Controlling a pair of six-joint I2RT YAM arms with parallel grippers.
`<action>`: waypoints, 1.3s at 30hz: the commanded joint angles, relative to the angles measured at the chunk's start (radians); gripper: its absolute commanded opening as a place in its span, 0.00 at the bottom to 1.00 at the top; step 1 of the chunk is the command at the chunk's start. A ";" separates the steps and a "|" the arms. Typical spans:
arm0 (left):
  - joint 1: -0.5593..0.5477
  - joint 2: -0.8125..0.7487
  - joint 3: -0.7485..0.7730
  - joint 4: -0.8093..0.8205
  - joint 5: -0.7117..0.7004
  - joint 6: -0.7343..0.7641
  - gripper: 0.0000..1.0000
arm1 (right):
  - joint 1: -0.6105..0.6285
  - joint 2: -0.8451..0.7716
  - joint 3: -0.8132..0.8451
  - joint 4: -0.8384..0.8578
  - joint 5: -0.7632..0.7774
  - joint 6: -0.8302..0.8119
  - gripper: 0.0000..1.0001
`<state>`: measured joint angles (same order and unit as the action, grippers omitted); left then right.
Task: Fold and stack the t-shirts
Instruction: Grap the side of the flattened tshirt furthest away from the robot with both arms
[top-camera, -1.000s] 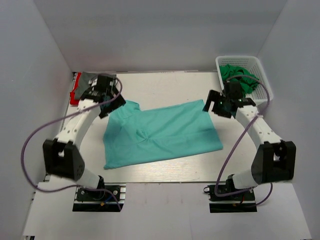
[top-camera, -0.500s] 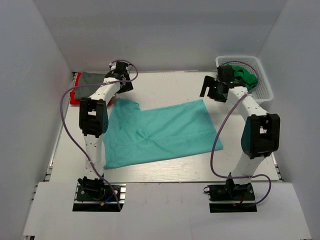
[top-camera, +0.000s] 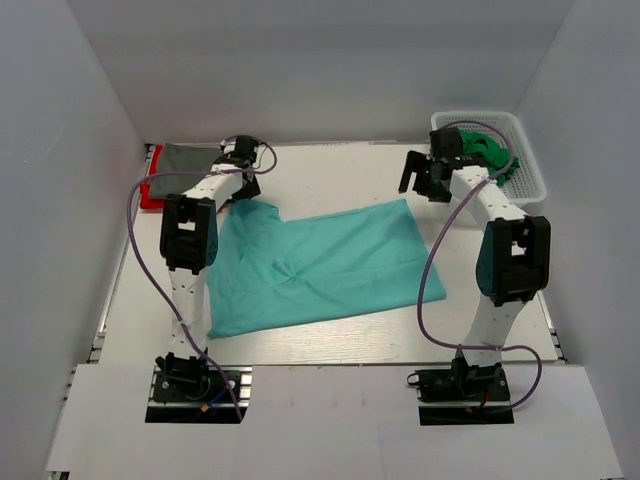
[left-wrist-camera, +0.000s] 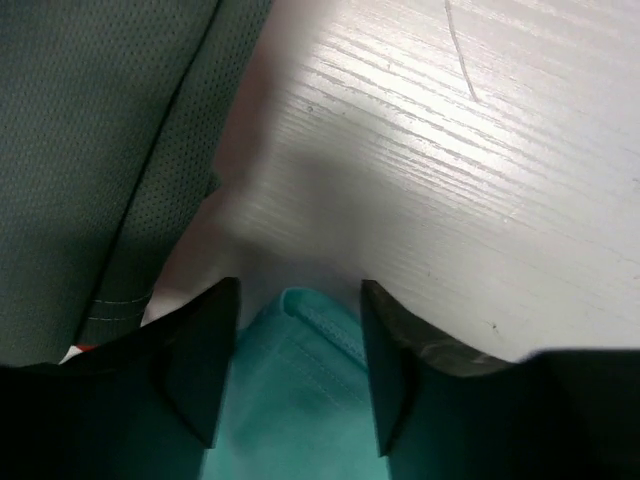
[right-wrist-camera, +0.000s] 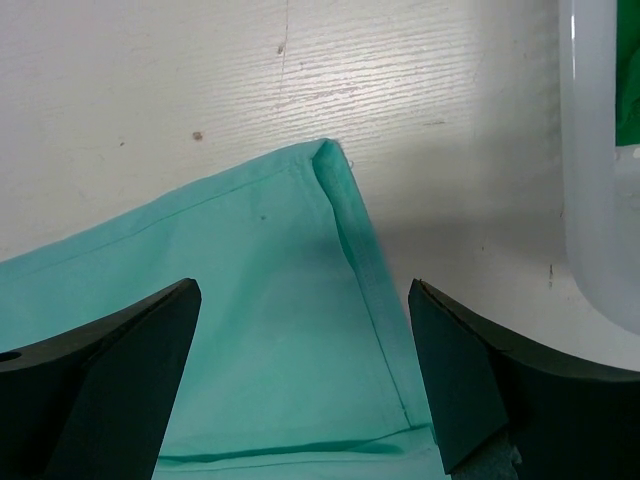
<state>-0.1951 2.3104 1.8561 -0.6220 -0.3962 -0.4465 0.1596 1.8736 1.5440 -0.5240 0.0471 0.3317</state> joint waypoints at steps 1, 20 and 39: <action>0.002 -0.030 -0.017 0.005 -0.027 -0.009 0.60 | 0.004 0.025 0.056 0.004 0.013 -0.008 0.90; 0.002 -0.172 -0.170 0.104 -0.007 -0.032 0.00 | 0.055 0.360 0.300 0.070 0.074 0.000 0.90; -0.017 -0.448 -0.408 0.174 0.103 -0.011 0.00 | 0.077 0.291 0.212 0.108 0.194 -0.011 0.00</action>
<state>-0.2047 1.9846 1.4990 -0.4618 -0.3264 -0.4534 0.2276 2.2585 1.7702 -0.4393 0.1947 0.3359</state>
